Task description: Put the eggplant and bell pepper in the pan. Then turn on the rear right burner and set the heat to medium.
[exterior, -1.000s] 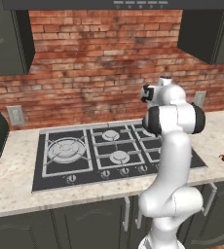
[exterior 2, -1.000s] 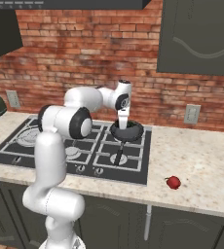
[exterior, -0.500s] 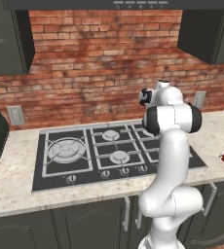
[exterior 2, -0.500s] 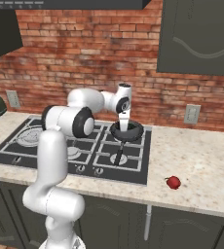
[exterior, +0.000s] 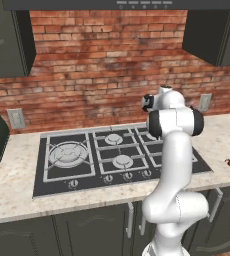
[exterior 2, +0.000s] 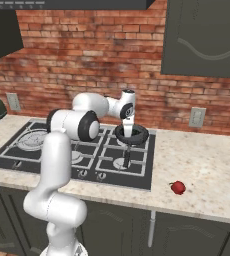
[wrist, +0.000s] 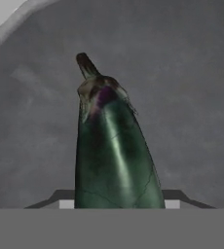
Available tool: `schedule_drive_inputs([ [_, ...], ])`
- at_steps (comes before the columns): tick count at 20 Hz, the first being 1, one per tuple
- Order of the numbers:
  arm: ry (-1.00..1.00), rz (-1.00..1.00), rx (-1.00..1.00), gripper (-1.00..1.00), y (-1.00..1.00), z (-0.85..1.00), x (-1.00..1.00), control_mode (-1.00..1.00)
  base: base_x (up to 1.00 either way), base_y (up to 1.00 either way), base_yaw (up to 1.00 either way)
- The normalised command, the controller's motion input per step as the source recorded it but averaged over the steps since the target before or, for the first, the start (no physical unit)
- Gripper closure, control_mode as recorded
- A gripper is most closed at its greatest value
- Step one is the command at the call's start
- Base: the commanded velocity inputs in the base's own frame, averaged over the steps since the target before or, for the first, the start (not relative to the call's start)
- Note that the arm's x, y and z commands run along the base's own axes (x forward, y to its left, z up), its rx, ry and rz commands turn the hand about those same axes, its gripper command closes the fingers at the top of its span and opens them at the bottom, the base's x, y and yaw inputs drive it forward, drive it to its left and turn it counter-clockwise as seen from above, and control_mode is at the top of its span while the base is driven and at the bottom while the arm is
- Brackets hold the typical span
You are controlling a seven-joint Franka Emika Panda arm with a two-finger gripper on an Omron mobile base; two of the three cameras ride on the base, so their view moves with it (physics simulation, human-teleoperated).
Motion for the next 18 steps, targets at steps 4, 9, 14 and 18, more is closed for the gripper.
schedule_drive_inputs([
  [4,0.00,0.00,0.00,1.00,-0.06,-0.23,0.16,-1.00,0.00,0.00,0.00],
  [9,0.00,0.00,-0.02,-1.00,-0.01,-0.13,0.03,-1.00,0.00,0.00,0.00],
  [14,-0.10,0.00,-0.02,-1.00,-0.09,0.00,-0.16,-1.00,0.00,0.00,0.00],
  [18,-0.17,0.00,0.00,-1.00,-0.12,0.00,-0.28,-1.00,0.00,0.00,0.00],
])
